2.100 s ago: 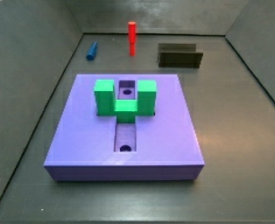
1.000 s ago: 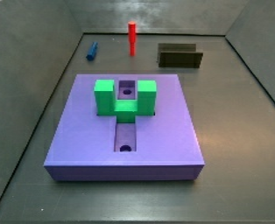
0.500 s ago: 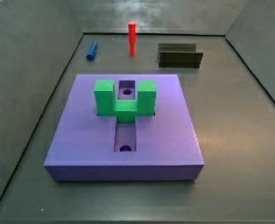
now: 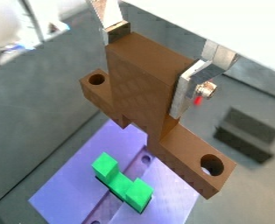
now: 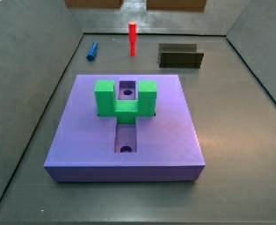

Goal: Pick up the brown object. Move up. Move to above the board. Insert the brown object.
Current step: Insert the brown object.

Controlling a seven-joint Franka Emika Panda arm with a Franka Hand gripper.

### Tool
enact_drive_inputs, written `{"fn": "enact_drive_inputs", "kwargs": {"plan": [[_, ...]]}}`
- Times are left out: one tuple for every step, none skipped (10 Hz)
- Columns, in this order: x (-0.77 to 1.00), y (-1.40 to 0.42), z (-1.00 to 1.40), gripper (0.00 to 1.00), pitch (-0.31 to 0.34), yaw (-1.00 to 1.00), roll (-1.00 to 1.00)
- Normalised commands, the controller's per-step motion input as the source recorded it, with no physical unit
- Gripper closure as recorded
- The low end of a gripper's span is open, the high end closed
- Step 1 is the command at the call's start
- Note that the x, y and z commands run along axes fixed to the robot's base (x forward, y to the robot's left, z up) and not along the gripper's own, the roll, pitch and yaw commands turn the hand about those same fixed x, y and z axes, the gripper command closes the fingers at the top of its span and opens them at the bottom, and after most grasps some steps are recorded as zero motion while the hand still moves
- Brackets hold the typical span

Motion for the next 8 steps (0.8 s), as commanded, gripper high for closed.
{"fn": "enact_drive_inputs", "kwargs": {"plan": [[-0.04,0.00,-0.30,1.00,-0.249,-0.89,-0.12],[-0.05,0.00,-0.23,1.00,-0.181,-0.94,-0.06],[-0.01,0.00,-0.21,1.00,-0.137,-1.00,-0.01],[0.00,0.00,-0.17,1.00,-0.110,-1.00,0.00],[-0.05,0.00,-0.17,1.00,-0.064,-0.99,0.01],[0.00,0.00,-0.23,1.00,-0.036,-0.97,0.10],[0.00,0.00,-0.34,1.00,-0.009,-0.99,0.19],[0.00,0.00,-0.42,1.00,0.000,-0.97,0.24]]}}
